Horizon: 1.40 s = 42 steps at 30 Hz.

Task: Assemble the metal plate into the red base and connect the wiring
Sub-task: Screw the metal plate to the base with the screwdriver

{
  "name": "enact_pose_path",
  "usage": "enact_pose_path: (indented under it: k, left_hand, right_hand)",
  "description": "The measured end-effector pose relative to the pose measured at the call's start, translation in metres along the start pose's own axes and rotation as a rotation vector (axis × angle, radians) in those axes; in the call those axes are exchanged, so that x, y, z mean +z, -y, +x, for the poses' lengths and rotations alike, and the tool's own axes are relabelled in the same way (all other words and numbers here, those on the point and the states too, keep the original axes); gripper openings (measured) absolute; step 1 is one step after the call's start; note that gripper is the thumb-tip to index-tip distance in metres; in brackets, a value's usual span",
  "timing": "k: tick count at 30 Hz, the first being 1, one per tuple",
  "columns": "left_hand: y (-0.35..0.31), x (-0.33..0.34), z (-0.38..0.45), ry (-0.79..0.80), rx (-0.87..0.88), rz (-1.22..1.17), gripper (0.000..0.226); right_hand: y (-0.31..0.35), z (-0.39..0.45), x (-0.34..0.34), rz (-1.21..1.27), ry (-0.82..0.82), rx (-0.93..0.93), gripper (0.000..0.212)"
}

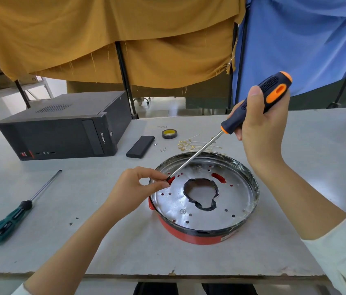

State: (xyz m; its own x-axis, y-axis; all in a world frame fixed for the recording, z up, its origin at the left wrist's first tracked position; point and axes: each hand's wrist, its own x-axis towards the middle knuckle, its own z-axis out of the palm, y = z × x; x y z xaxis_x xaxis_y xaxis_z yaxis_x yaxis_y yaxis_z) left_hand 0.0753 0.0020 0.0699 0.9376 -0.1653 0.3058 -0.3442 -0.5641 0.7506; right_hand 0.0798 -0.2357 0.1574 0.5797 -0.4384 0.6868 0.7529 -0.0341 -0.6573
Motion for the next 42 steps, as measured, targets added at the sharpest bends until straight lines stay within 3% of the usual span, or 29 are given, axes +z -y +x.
enact_pose_path:
  k: [6, 14, 22, 25, 28, 33, 42]
  left_hand:
    - [0.0, 0.001, -0.001, -0.015, -0.019, -0.01, 0.02]
    - [-0.002, 0.006, -0.002, -0.042, -0.049, 0.054, 0.023]
    - [-0.006, 0.012, 0.0, -0.077, -0.031, 0.261, 0.027]
    - [-0.008, 0.012, -0.003, 0.017, -0.005, 0.264, 0.028]
    - [-0.011, 0.006, -0.003, 0.209, 0.026, 0.239, 0.024]
    - [-0.018, -0.004, 0.0, 0.433, 0.011, 0.306, 0.017]
    - [-0.031, -0.003, 0.013, 0.631, 0.016, 0.483, 0.019]
  right_hand:
    - [0.002, -0.001, 0.002, -0.04, -0.008, 0.02, 0.044]
    - [0.011, -0.005, 0.011, -0.024, 0.006, 0.013, 0.02]
    - [0.014, -0.006, 0.019, -0.016, 0.084, 0.003, 0.022]
    - [0.013, -0.003, 0.022, -0.075, 0.181, 0.041, 0.022]
    - [0.013, 0.0, 0.025, -0.099, 0.293, 0.08, 0.021]
    - [0.021, -0.001, 0.035, -0.062, 0.406, 0.036, 0.02]
    - [0.023, -0.009, 0.049, -0.108, 0.555, -0.002, 0.027]
